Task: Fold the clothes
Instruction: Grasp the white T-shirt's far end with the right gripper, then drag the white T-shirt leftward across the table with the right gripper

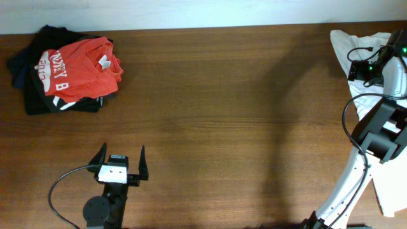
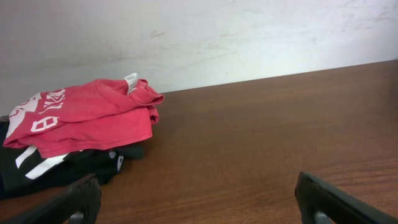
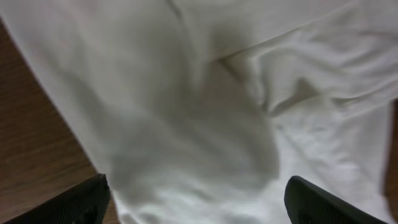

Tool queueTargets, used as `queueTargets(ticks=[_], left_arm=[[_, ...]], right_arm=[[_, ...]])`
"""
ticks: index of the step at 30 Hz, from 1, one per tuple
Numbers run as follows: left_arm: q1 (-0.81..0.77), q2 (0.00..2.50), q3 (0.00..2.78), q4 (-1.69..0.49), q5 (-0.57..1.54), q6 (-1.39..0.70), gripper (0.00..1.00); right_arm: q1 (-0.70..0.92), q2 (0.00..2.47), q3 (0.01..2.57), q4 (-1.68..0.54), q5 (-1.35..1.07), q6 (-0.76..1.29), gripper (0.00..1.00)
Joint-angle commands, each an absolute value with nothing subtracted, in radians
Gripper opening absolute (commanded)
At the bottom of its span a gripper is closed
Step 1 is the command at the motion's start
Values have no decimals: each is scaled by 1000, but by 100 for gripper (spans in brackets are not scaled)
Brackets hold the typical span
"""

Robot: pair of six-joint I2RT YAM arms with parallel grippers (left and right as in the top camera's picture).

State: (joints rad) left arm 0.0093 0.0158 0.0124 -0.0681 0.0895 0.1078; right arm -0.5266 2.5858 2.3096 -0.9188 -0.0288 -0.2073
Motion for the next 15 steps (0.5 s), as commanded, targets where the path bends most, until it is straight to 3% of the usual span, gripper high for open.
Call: queueTargets(ticks=[1,4,5,8,11,15], left_arm=[[16,11,9,-73,89,95,99],[16,11,9,-73,89,95,99],[16,11,9,-73,89,95,99],[16,11,9,-73,89,95,99],[16,11,9,-73,89,95,99],[16,11,9,-73,89,95,99]], right_arm=[[-521,2606,2268,-929,-97,-237,93],[-519,2610,2223,-917,-128,-263,93],[-518,2610,2217,-915,-128,-263,88],[-509,2610,2217,-917,-128,-261,51],[-467,2610,2217,-921,-128,-262,21],[-348,2610,2217,-920,-128,-262,8]])
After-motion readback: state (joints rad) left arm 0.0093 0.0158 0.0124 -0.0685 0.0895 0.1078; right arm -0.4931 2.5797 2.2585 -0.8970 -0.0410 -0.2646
